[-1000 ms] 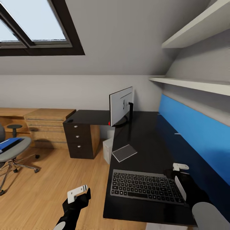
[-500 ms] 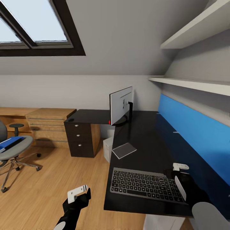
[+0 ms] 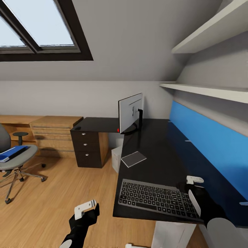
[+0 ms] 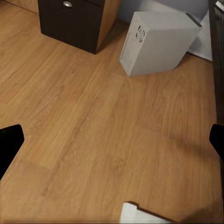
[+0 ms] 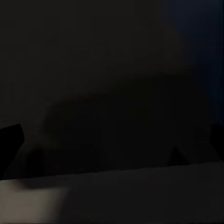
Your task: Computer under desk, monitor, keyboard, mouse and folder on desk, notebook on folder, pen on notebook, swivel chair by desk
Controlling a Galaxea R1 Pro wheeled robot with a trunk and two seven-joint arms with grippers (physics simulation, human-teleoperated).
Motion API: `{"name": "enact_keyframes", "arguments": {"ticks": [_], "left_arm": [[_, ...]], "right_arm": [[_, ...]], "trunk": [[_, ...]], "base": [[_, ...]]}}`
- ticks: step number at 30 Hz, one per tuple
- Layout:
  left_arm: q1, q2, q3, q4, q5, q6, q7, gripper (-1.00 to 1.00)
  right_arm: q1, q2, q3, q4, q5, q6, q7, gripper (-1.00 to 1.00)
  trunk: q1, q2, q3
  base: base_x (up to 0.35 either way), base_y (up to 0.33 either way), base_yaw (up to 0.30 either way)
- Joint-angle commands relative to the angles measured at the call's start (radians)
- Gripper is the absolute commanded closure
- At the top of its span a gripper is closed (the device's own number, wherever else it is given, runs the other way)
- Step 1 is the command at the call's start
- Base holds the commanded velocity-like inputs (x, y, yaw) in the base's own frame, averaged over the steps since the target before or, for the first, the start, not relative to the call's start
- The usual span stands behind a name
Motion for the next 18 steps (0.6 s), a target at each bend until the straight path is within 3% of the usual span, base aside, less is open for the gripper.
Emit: {"name": "enact_keyframes", "arguments": {"ticks": [1, 18], "left_arm": [[0.000, 0.001, -0.005, -0.002, 0.006, 0.003, 0.006, -1.00], [-0.001, -0.001, -0.024, 0.015, 0.006, 0.005, 0.005, -1.00]], "right_arm": [[0.000, 0.000, 0.000, -0.001, -0.001, 0.006, -0.003, -1.00], [0.000, 0.000, 0.000, -0.002, -0.001, 0.004, -0.003, -1.00]], "trunk": [[0.000, -0.001, -0.001], [0.000, -0.001, -0.001]], "base": [[-0.074, 0.000, 0.000], [-0.044, 0.018, 0.000]]}}
